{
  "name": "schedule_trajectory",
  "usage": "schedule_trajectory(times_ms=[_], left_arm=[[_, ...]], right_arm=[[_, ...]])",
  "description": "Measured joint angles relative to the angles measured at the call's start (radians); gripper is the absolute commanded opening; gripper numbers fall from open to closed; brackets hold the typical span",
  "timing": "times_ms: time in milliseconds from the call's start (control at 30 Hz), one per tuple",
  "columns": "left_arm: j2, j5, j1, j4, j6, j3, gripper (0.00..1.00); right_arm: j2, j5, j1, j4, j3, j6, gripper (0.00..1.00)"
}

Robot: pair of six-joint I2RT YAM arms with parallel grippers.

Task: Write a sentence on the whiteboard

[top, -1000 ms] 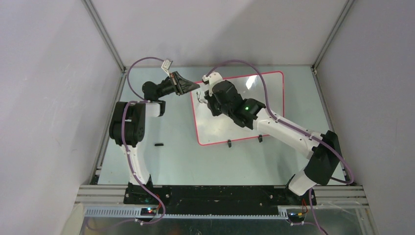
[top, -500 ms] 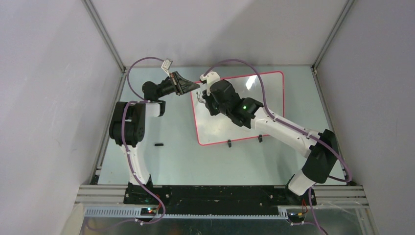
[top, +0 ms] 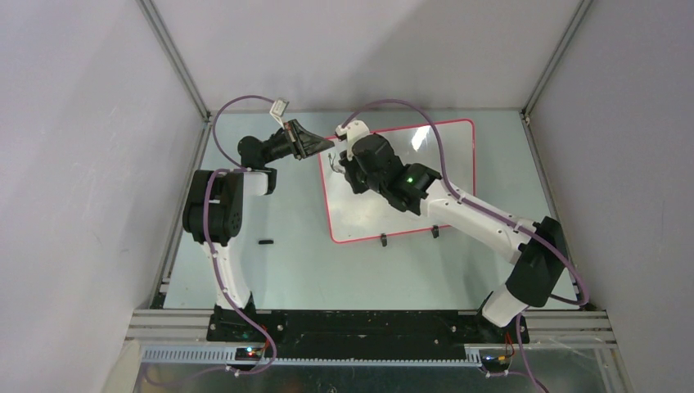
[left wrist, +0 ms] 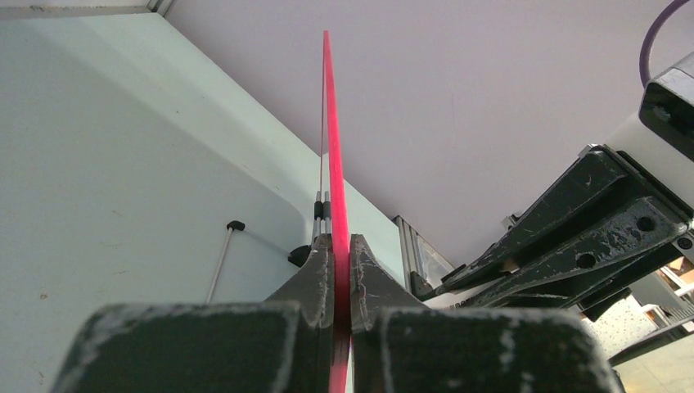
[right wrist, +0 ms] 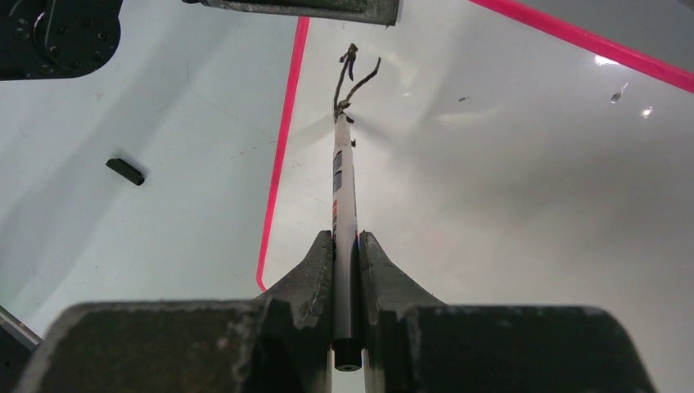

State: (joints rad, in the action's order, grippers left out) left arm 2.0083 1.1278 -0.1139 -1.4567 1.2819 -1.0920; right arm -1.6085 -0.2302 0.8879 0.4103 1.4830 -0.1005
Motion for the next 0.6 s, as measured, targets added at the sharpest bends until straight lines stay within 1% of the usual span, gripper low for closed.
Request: schedule_trajectory(times_ms=[600], left_arm=[[0.0, 0.0, 0.0, 0.0, 0.0, 0.0, 0.0]], right_arm=[[0.049, -0.003, -0.022, 0.005, -0.061, -0.004, 0.0]])
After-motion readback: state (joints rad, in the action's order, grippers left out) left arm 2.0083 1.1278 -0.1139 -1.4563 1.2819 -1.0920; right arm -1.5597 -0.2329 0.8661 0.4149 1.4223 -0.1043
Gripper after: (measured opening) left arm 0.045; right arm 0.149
